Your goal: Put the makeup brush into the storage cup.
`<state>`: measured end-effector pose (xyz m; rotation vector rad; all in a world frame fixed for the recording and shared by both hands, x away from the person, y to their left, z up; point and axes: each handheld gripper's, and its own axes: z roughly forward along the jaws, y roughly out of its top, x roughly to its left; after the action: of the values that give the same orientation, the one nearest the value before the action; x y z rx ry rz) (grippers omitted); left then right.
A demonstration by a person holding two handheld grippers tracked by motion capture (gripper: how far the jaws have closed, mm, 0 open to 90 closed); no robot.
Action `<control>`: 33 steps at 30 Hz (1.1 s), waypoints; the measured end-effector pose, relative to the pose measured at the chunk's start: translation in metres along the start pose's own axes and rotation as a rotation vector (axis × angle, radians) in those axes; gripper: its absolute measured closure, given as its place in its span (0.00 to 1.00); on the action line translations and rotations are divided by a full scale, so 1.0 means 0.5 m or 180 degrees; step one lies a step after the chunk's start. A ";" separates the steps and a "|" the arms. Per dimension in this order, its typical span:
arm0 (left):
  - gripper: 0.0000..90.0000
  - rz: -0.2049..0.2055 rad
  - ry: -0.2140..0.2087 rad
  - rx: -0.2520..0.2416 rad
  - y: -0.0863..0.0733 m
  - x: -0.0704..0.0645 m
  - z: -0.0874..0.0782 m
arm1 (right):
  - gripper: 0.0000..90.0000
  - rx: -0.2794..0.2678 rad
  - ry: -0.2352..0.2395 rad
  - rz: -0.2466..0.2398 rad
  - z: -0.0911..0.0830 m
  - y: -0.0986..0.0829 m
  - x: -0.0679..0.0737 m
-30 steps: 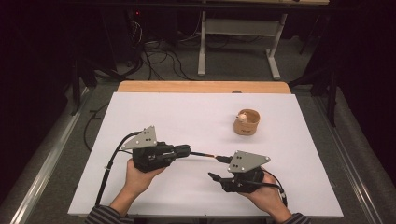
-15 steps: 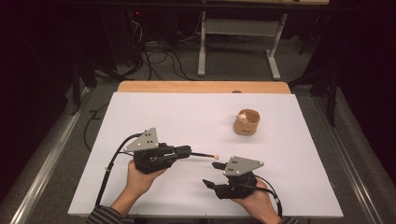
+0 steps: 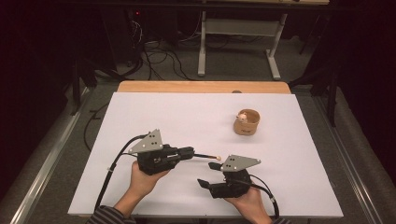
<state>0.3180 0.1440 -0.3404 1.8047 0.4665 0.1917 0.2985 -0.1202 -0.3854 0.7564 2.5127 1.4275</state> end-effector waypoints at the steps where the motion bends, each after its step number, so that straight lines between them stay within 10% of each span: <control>1: 0.94 0.0005 0.0001 0.0005 -0.001 0.000 0.001 | 0.38 -0.0025 0.0023 0.0037 0.001 0.000 -0.001; 33: 0.94 0.0061 0.0103 0.0025 -0.006 -0.015 0.015 | 0.35 -0.0498 0.0099 0.0540 -0.005 -0.003 -0.016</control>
<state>0.3133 0.1350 -0.3447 1.8166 0.4737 0.2330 0.3041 -0.1269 -0.3860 0.9429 2.3722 1.6794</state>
